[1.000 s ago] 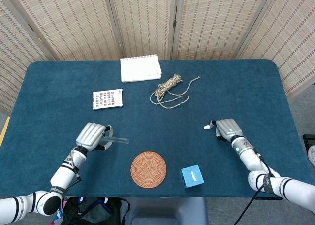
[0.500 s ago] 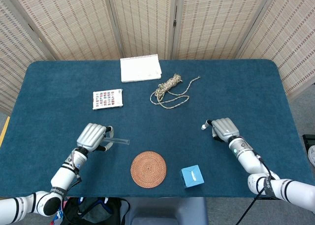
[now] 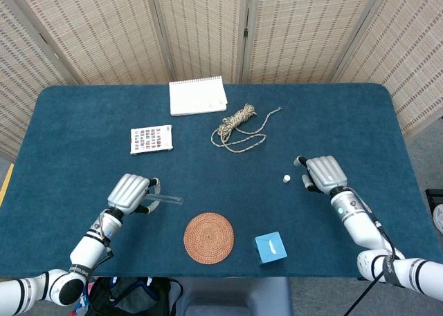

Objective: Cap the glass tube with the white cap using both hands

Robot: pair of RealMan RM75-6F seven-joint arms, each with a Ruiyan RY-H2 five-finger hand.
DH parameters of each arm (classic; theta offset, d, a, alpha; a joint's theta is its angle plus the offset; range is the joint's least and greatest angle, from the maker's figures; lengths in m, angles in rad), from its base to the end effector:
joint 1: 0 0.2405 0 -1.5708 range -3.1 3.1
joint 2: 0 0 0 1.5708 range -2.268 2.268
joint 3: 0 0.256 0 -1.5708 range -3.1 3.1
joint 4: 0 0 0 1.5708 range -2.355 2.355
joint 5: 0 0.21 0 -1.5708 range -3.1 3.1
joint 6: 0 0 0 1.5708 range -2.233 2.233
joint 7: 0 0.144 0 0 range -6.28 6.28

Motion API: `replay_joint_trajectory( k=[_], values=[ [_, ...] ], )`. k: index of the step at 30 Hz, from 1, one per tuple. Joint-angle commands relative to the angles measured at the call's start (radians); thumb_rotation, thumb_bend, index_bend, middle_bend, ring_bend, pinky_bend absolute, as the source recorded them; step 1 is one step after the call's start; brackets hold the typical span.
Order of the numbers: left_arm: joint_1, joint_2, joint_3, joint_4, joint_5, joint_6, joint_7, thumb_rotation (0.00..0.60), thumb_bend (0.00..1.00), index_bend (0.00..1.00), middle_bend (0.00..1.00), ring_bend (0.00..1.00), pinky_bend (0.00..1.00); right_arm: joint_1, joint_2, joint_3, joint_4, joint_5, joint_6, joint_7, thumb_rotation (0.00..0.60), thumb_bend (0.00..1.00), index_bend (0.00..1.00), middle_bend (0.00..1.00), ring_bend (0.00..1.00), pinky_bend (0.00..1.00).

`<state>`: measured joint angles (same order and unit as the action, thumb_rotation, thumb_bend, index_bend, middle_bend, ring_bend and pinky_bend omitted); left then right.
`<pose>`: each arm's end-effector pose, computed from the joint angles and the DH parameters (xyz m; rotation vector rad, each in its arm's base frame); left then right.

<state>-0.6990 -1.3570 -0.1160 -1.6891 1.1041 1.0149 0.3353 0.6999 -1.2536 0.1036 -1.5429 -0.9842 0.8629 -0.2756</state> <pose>-0.1605 0.3206 0.0296 -1.8634 -0.9744 -0.9038 -0.2271 -0.3505 0.0656 1.7729 -1.0285 0.6616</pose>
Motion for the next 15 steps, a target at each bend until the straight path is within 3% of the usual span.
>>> replay_joint_trajectory(
  k=[1, 4, 6, 10, 15],
  values=[
    [0.002, -0.001, 0.001, -0.002, 0.002, 0.003, 0.003, 0.600, 0.31, 0.57, 0.99, 0.99, 1.00, 0.002, -0.008, 0.008, 0.006, -0.006, -0.004, 0.013, 0.600, 0.24, 0.28, 0.23, 0.23, 0.31],
    [0.004, 0.000, 0.001, -0.006, 0.003, 0.006, 0.006, 0.600, 0.31, 0.57, 0.99, 0.99, 1.00, 0.007, -0.025, 0.013, 0.025, -0.016, -0.007, 0.019, 0.600, 0.20, 0.28, 0.10, 0.07, 0.13],
    [0.004, 0.001, 0.002, -0.010, 0.003, 0.007, 0.010, 0.600, 0.31, 0.57, 0.99, 0.99, 1.00, 0.010, -0.043, 0.014, 0.048, -0.028, -0.002, 0.017, 0.600, 0.20, 0.28, 0.07, 0.02, 0.08],
    [0.005, 0.001, 0.002, -0.013, -0.001, 0.006, 0.017, 0.600, 0.31, 0.57, 0.99, 0.99, 1.00, 0.014, -0.090, 0.015, 0.100, -0.039, 0.006, 0.013, 0.600, 0.20, 0.36, 0.06, 0.01, 0.08],
    [0.003, -0.008, 0.006, -0.011, -0.007, -0.002, 0.024, 0.600, 0.31, 0.57, 0.99, 0.99, 1.00, 0.025, -0.147, 0.013, 0.169, -0.030, -0.015, 0.002, 0.600, 0.20, 0.39, 0.06, 0.00, 0.07]
  ],
)
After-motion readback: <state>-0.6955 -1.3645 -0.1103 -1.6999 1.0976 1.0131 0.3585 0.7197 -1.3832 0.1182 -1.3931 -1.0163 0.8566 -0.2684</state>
